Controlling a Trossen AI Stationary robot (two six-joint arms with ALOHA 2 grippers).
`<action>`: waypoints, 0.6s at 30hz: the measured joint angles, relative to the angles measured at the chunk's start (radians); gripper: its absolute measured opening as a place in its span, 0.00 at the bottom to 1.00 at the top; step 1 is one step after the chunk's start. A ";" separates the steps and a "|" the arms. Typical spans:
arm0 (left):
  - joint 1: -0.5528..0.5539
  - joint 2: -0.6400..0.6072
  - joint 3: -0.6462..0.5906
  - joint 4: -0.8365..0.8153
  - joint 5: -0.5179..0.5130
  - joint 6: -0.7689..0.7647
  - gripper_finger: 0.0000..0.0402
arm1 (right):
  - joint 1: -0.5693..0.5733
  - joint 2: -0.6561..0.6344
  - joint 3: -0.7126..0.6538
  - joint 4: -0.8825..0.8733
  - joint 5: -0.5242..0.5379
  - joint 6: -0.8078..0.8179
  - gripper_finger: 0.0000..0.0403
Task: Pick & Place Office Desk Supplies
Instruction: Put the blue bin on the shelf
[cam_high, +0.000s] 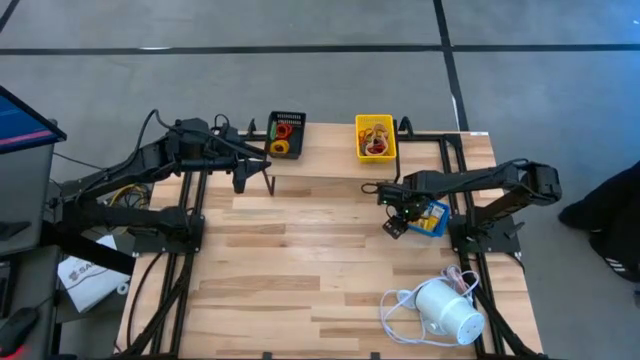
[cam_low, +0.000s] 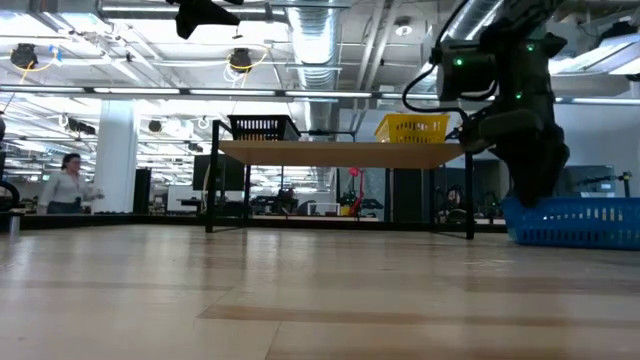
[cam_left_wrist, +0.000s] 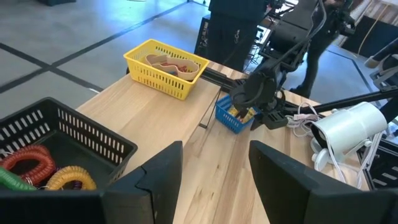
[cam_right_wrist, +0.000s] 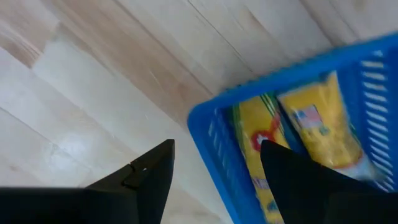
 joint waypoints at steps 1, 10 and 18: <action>0.000 0.000 0.000 0.000 0.000 0.005 0.45 | 0.000 0.000 -0.008 0.021 0.000 0.000 0.58; 0.000 0.000 0.000 0.000 0.000 0.008 0.45 | 0.001 0.000 -0.055 0.113 -0.008 0.001 0.58; 0.000 0.000 0.000 0.004 0.000 0.008 0.45 | 0.002 0.033 -0.083 0.125 -0.007 -0.015 0.48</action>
